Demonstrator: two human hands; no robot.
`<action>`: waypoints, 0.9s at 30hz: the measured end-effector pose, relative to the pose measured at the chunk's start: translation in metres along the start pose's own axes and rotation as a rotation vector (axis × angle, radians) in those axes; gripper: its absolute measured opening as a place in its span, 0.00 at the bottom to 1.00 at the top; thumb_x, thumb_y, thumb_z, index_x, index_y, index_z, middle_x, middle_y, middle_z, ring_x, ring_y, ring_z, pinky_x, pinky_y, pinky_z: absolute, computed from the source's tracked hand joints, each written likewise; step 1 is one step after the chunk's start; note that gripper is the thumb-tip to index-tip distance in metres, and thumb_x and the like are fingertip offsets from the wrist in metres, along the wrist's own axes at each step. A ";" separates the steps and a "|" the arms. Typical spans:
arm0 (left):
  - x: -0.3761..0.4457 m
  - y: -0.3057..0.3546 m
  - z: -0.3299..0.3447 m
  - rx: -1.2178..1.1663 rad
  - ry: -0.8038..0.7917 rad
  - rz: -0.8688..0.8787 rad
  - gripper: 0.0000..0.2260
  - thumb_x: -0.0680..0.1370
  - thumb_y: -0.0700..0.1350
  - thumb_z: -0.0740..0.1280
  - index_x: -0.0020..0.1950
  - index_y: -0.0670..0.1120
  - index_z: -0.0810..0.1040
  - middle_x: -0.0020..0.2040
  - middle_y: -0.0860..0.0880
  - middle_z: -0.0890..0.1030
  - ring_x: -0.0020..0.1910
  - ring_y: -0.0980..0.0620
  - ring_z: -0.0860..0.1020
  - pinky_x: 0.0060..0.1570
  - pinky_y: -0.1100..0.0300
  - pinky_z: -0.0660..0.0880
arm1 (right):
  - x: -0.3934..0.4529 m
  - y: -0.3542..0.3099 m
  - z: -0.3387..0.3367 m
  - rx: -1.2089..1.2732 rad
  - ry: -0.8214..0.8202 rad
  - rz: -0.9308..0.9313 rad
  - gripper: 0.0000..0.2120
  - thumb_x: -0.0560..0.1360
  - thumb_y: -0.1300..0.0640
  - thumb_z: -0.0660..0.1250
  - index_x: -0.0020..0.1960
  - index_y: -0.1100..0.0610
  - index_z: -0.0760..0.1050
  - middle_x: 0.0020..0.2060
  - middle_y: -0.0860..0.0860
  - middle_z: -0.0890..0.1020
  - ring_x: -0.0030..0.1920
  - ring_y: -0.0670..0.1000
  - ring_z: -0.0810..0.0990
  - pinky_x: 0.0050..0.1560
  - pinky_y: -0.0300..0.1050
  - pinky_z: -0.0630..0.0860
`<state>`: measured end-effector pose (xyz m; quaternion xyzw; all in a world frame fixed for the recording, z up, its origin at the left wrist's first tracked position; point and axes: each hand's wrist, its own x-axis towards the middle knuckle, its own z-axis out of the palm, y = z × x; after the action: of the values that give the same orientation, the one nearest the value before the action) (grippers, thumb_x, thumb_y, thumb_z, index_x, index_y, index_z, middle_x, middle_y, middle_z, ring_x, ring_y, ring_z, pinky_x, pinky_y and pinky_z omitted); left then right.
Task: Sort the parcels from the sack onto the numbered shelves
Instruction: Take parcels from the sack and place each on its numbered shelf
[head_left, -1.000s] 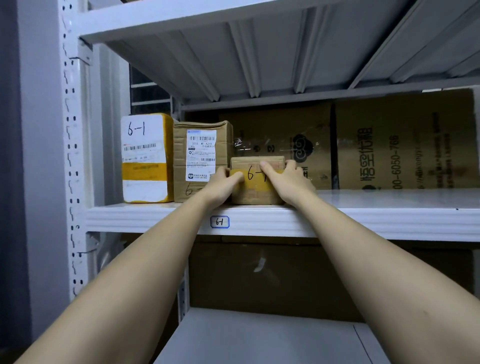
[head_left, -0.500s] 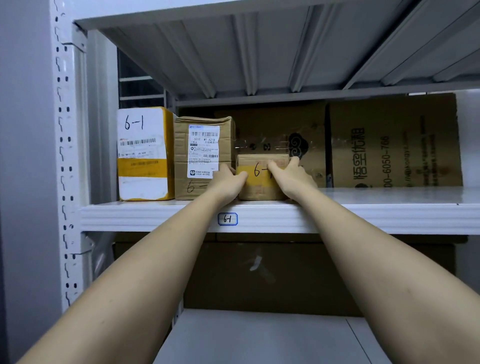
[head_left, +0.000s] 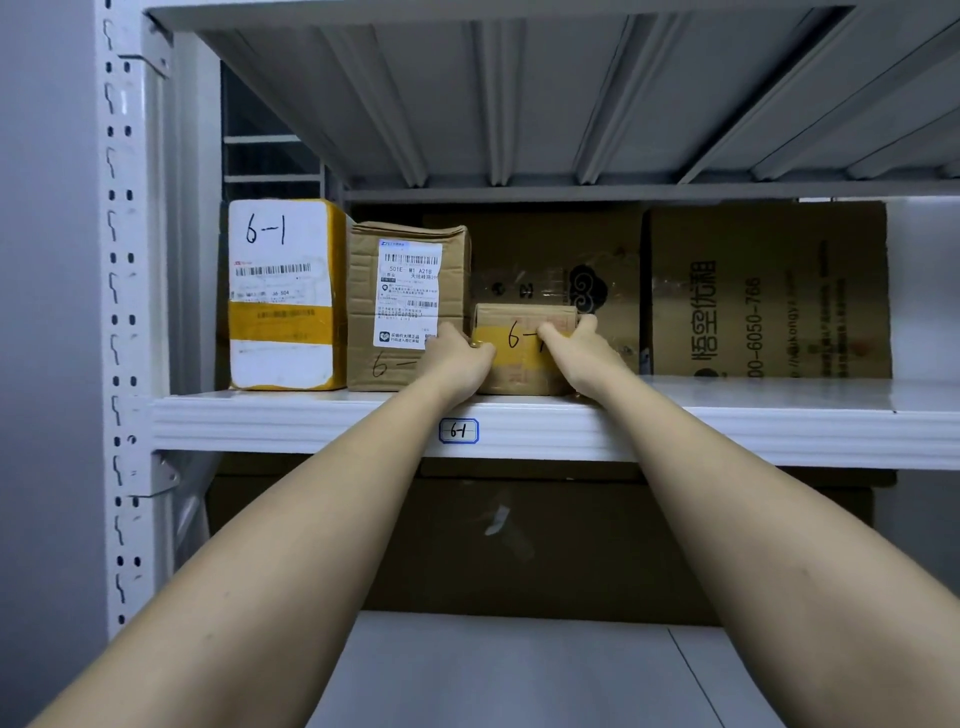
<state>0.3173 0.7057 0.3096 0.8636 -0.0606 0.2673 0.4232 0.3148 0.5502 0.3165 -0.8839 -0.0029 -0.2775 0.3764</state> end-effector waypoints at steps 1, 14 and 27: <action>-0.003 0.001 -0.001 0.012 0.031 0.001 0.17 0.78 0.49 0.60 0.64 0.43 0.67 0.61 0.43 0.72 0.54 0.43 0.74 0.49 0.53 0.71 | -0.001 0.000 -0.001 0.002 0.028 0.006 0.33 0.77 0.37 0.53 0.74 0.56 0.54 0.66 0.56 0.72 0.60 0.60 0.74 0.60 0.54 0.72; -0.040 0.028 0.034 -0.078 0.422 0.640 0.09 0.75 0.42 0.62 0.55 0.46 0.73 0.47 0.53 0.77 0.49 0.51 0.76 0.50 0.54 0.69 | -0.034 0.017 -0.021 -0.020 0.557 -0.360 0.11 0.80 0.48 0.55 0.55 0.51 0.73 0.49 0.45 0.75 0.50 0.48 0.75 0.44 0.44 0.70; -0.154 0.106 0.140 -0.019 0.242 0.689 0.09 0.76 0.42 0.62 0.56 0.45 0.74 0.50 0.49 0.76 0.48 0.50 0.75 0.46 0.56 0.68 | -0.126 0.143 -0.123 -0.234 0.549 -0.334 0.10 0.80 0.52 0.56 0.49 0.55 0.75 0.45 0.48 0.77 0.47 0.48 0.74 0.43 0.46 0.71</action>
<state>0.2092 0.5130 0.2346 0.7507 -0.2998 0.4938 0.3205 0.1783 0.3912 0.2286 -0.8008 -0.0143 -0.5613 0.2083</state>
